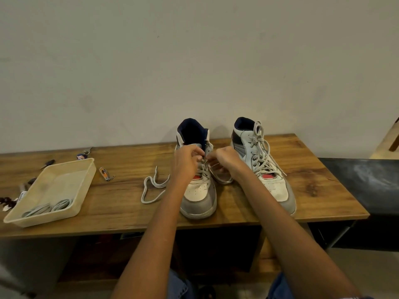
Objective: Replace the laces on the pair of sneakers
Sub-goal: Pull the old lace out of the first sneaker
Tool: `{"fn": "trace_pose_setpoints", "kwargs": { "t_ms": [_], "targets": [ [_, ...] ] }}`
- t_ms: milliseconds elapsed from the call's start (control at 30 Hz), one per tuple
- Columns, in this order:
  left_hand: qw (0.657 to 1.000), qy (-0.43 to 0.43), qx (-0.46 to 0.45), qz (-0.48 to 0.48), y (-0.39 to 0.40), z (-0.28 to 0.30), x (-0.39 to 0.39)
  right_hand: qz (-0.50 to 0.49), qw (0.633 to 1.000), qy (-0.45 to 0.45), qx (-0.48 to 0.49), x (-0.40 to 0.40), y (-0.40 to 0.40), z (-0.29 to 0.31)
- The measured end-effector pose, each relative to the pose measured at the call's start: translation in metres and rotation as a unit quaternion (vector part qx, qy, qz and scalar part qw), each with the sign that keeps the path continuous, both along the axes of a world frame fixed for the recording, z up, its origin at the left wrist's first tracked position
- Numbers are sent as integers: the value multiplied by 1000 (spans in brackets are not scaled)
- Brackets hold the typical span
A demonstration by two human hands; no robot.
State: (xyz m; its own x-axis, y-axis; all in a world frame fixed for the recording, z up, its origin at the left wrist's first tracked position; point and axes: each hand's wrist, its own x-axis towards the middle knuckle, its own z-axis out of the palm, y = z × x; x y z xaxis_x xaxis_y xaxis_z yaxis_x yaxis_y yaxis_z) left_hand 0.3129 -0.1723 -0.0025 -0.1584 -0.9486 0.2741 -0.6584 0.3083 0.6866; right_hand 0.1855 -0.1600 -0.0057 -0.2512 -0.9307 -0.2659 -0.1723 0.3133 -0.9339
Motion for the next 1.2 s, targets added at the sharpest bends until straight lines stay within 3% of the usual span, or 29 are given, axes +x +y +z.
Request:
{"fn": "trace_pose_setpoints", "kwargs": {
  "t_ms": [100, 133, 167, 267, 400, 500, 633, 700, 767, 800, 833, 867, 900, 933, 967, 1000, 1033, 1067, 1133, 1200],
  "targets": [
    [969, 232, 56, 68, -2, 8, 24, -14, 1000, 20, -3, -6, -3, -2],
    [959, 263, 64, 84, -2, 8, 31, -18, 999, 36, -7, -8, -3, -3],
    [963, 245, 61, 95, -1, 6, 34, -16, 999, 47, -13, -6, -4, -3],
    [994, 68, -13, 82, 6, 2, 27, 3, 994, 97, -43, 2, -3, -3],
    [990, -112, -87, 5, 8, -5, 10, -5, 988, 144, -62, 6, -5, -3],
    [987, -142, -68, 20, 7, -8, -2, -4, 985, 158, -66, 5, -7, -5],
    [992, -99, -63, 40, -1, -17, -5, -1, 987, 141, -73, 3, -9, -8],
    [999, 9, -35, 26, 1, -17, -5, 3, 990, 125, -69, 2, -10, -9],
    [969, 242, 34, 30, 3, -6, 0, 5, 990, 121, -66, 2, -10, -10],
    [912, 400, 73, 51, 2, 3, 5, 4, 991, 120, -66, 2, -9, -10],
    [822, 556, 107, 58, 2, 12, 13, 3, 991, 119, -64, 1, -9, -11],
    [754, 643, 121, 59, 2, 16, 19, 2, 991, 118, -65, 1, -10, -11],
    [744, 655, 114, 57, 3, 19, 22, 2, 991, 119, -65, 1, -11, -12],
    [809, 578, 89, 61, 4, 20, 22, 2, 990, 122, -66, 3, -11, -13],
    [902, 425, 45, 57, 4, 16, 20, 2, 990, 128, -67, 4, -12, -13],
    [971, 238, -9, 32, 6, 11, 16, -1, 988, 137, -70, 6, -12, -12],
    [995, 80, -53, -4, 7, 5, 12, -4, 987, 146, -72, 7, -11, -11],
    [997, -30, -66, -31, 7, 1, 8, -8, 986, 152, -74, 7, -11, -11],
    [990, -123, -57, -36, 6, -3, 5, -8, 986, 152, -72, 7, -12, -10],
    [988, -147, -43, -3, 6, -1, 5, -7, 985, 158, -71, 7, -12, -10]
  ]
}}
